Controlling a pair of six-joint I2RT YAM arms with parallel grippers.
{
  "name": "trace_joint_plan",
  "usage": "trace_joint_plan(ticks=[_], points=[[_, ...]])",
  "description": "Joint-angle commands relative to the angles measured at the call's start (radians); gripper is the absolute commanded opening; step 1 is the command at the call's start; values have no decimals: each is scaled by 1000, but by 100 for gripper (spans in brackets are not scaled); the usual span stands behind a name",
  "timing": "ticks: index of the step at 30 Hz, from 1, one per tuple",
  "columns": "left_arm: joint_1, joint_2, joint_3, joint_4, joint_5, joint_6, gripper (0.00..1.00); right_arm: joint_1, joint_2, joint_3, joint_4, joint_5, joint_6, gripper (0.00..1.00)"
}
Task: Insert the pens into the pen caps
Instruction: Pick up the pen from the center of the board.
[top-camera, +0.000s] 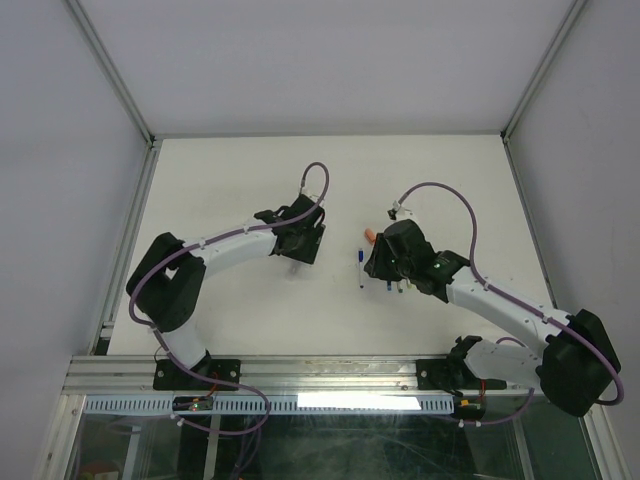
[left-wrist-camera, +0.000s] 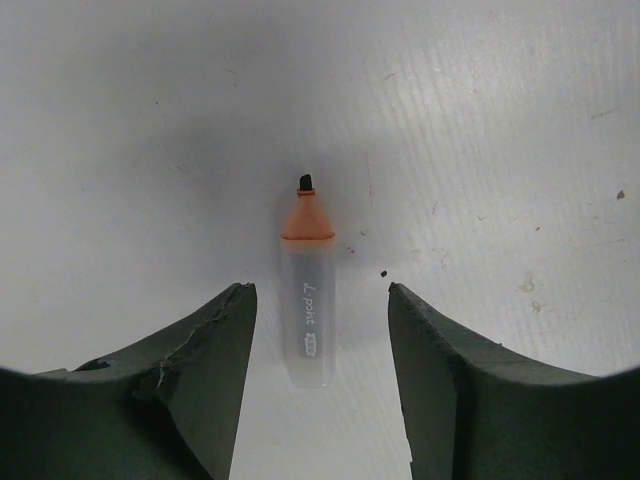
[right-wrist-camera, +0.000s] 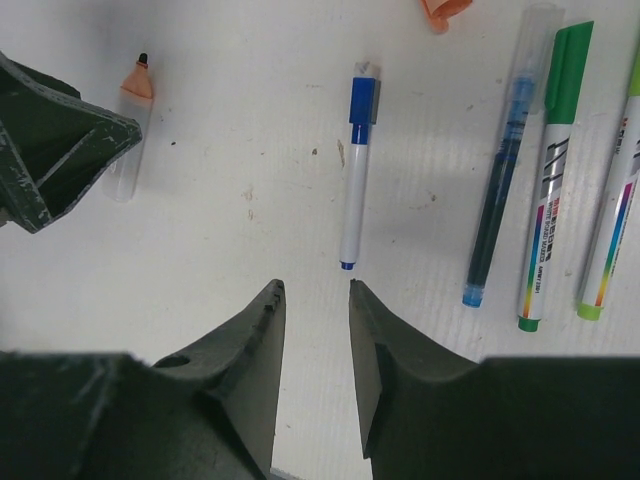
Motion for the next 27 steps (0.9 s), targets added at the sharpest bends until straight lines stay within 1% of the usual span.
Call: trace_joint_plan(ticks=[1,7,11,14,20,22,24,27], points=[[3,41,41,0,-5,4,56,2,-20,-2,40,15,-3,34],[5,86,19,19,8,-1,54,2,-5,6,46,6,-1,34],[10,96,4,32,23,-2,51,2,-1,7,53,-4,1,34],[11,100,-1,34,19,-3,45,2,-5,7,49,-4,1,35],[20,84,-20,59,32,-4,23,2,-22,5,45,-2,6,35],[21,64,-27,71,42,-8,20,2,-34,1,48,1,10,35],[21,25,-33,95,73,-9,20,2,-53,-10,71,0,15,35],[20,-53,-36,147,158,-45,19,4,-78,-43,158,-34,28,37]])
